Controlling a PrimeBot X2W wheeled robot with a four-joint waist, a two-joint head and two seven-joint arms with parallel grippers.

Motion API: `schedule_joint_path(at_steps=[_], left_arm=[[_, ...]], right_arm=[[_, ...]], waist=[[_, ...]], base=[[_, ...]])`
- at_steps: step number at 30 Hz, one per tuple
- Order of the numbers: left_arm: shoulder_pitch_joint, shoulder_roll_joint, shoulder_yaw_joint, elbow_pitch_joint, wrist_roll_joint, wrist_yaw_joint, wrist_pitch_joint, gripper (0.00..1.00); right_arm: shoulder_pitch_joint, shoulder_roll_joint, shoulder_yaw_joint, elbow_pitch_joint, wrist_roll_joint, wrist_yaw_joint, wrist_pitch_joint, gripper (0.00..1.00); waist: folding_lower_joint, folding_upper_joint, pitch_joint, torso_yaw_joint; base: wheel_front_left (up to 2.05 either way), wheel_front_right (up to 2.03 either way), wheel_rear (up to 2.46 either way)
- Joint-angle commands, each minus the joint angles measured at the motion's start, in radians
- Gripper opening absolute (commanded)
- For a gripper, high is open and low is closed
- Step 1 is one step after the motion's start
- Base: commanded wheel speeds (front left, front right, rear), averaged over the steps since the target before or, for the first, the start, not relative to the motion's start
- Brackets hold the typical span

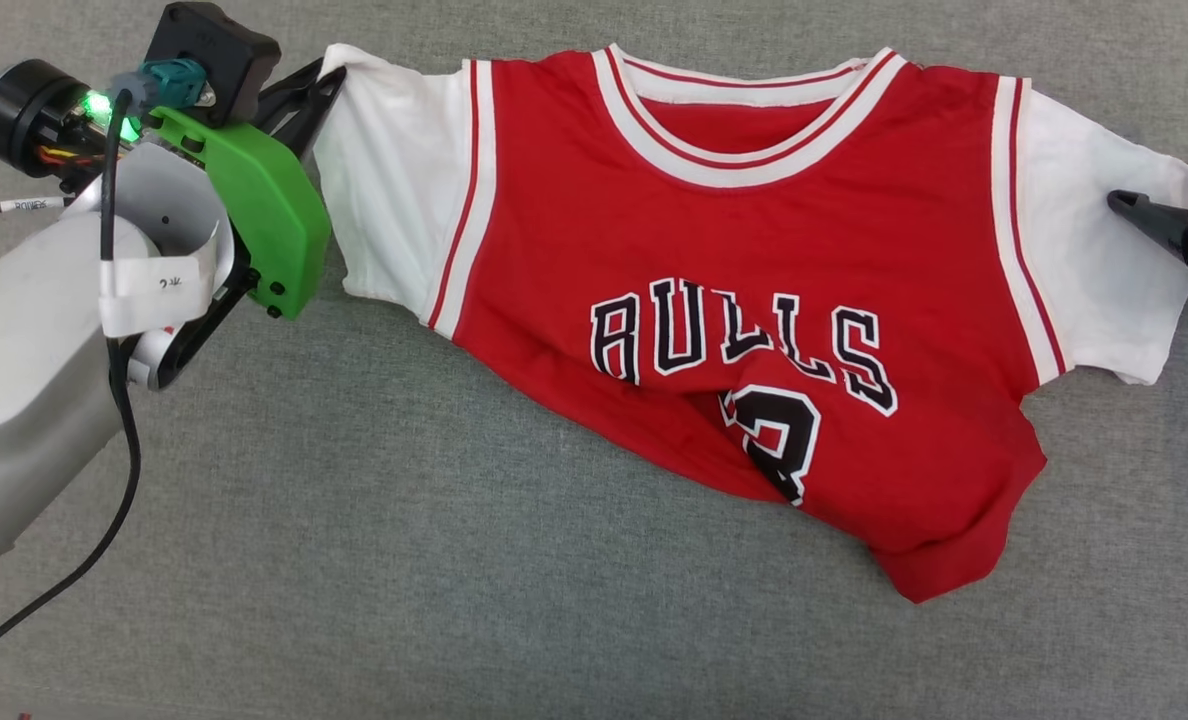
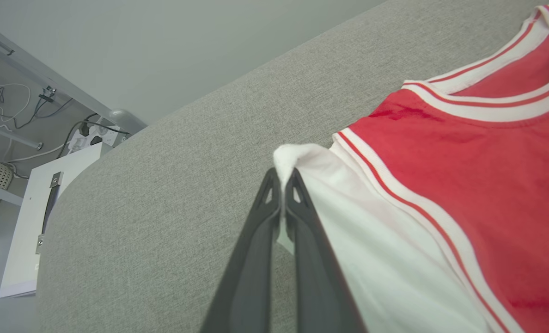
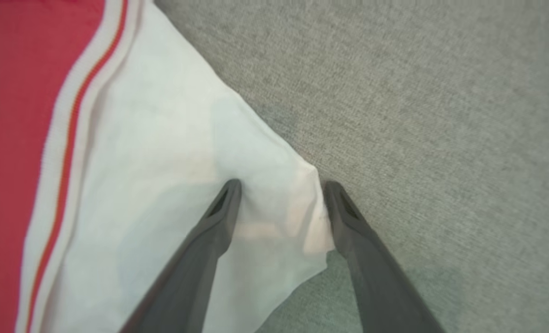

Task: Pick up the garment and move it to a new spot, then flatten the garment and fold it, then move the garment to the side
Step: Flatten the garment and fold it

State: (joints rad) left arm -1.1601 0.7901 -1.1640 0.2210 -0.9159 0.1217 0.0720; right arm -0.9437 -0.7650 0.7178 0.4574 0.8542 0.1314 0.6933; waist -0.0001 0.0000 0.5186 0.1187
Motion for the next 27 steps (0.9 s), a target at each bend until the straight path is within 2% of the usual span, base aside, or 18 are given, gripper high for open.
schedule_joint_path(at_steps=[1,5,9,13,15,16,21,27], left_arm=[[-0.004,-0.002,-0.001,0.009,-0.005,-0.001,-0.003,0.00],[0.006,0.002,-0.005,0.024,-0.009,-0.005,-0.009,0.00],[0.010,0.010,0.001,0.017,-0.007,-0.014,-0.039,0.00],[0.006,0.038,0.012,-0.014,0.005,-0.014,-0.071,0.00],[0.000,0.056,0.020,-0.036,0.015,-0.004,-0.085,0.00],[-0.017,0.080,0.040,-0.079,0.031,0.016,-0.109,0.00],[-0.077,0.105,0.078,-0.132,0.060,0.038,-0.131,0.00],[-0.173,0.090,0.121,-0.146,0.078,0.042,-0.131,0.00]], right_arm=[[0.046,0.030,0.051,0.038,-0.005,-0.001,-0.007,0.00],[0.015,0.036,0.058,0.047,-0.008,-0.001,-0.091,0.00],[-0.014,0.029,0.038,0.029,-0.001,-0.001,-0.220,0.00],[-0.030,-0.010,0.037,-0.013,-0.007,-0.001,-0.325,0.00],[-0.037,-0.029,0.029,-0.039,-0.009,-0.001,-0.376,0.00],[-0.050,-0.056,0.007,-0.077,-0.013,-0.001,-0.440,0.00],[-0.082,-0.095,-0.034,-0.140,-0.012,-0.001,-0.497,0.00],[-0.156,-0.108,-0.092,-0.176,-0.039,-0.001,-0.529,0.00]], waist=[[0.0001,0.0000,-0.013,-0.007],[0.0001,0.0000,-0.055,-0.022],[0.0001,0.0000,-0.115,-0.038],[0.0001,0.0000,-0.178,-0.053],[0.0001,0.0000,-0.208,-0.062],[0.0001,0.0000,-0.245,-0.076],[0.0001,0.0000,-0.290,-0.096],[0.0001,0.0000,-0.312,-0.119]], base=[[0.00,0.00,0.00],[0.00,0.00,0.00],[0.00,0.00,0.00],[0.00,0.00,0.00],[0.00,0.00,0.00],[0.00,0.00,0.00],[0.00,0.00,0.00],[0.00,0.00,0.00]])
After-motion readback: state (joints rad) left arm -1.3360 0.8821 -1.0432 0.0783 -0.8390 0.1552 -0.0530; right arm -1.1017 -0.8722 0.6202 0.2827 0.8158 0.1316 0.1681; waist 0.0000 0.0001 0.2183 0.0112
